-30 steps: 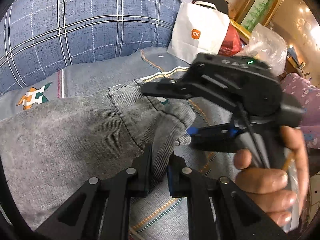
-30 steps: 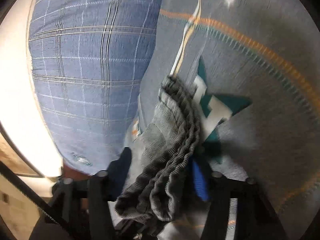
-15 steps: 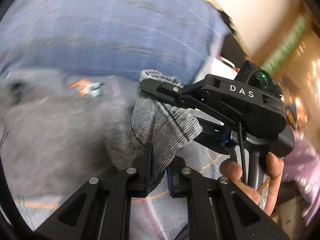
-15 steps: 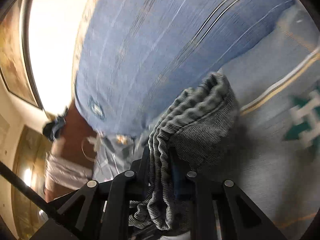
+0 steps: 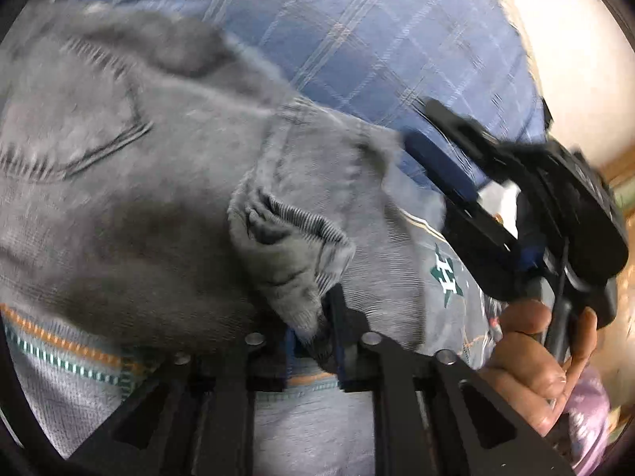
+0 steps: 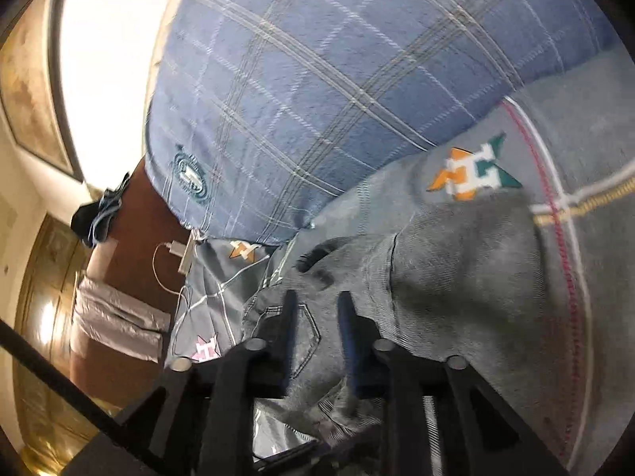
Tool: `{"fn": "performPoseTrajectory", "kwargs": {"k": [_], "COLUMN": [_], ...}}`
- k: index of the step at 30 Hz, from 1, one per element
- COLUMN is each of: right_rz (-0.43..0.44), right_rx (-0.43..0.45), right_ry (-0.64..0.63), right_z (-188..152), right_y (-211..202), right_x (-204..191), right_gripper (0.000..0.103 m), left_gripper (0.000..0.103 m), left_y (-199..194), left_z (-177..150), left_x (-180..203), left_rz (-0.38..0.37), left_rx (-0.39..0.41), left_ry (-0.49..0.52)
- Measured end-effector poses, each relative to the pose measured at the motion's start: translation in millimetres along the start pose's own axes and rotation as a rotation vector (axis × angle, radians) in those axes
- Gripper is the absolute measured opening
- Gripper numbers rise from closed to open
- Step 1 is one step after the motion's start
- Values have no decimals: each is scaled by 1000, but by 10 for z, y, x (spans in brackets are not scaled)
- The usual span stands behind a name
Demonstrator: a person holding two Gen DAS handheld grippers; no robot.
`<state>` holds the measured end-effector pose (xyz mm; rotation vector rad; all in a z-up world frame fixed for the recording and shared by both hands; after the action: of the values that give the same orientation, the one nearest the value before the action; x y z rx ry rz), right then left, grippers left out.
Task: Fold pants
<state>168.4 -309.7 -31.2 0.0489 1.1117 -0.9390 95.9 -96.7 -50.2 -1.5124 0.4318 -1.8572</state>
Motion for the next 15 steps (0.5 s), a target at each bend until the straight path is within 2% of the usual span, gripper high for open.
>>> {"fn": "performPoseTrajectory", "kwargs": {"k": [1,2,3,4,6,7,9,10,11,12,13,15], "right_rz": [-21,-62,-91,-132,-217,-255,-377,-408,-436,-450,-463,-475], "right_rx": [14,42,69,91,100,101,78,68,48,34,21,-8], "right_ry": [11,31,51,88,140,150,138,133,122,115,112,117], "right_z": [10,25,29,19,-25,-42,-102,-116,-136,-149,-156,-178], "right_y": [-101,-184,-248,-308,-396,-418,-450,-449,-423,-395,-353,-288], "right_x": [56,126,173,253,381,403,427,427,441,449,462,500], "right_gripper": [45,52,55,55,55,55,54,52,50,45,42,34], "left_gripper": [21,27,35,39,56,60,61,61,52,21,16,15], "left_y": [-6,-18,-21,-29,-51,-59,-49,-37,-16,19,15,-110], "left_z": [7,21,47,72,100,102,155,195,212,240,234,217], "left_x": [-38,-50,-51,-44,-18,-12,-3,-34,-34,-34,-46,-45], "left_rz": [-11,-15,-14,-17,-35,-31,-44,-47,-32,4,20,7], "left_rx": [-5,0,4,7,9,8,4,4,-1,-4,-4,33], "left_ry": [-17,-26,-29,-30,-28,-23,-33,-41,-38,-24,-19,-31]}}
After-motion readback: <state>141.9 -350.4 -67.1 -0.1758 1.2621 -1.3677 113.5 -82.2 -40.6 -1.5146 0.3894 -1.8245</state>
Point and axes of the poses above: each gripper's, at about its wrist camera, not at the fingertips, and y roughly the way its jaws point, x to its right, z to its top, the point moved 1 cm from there along y, roughly the way its jaws point, and after that the axes turned 6 degrees about -y, right-handed, at the moved point
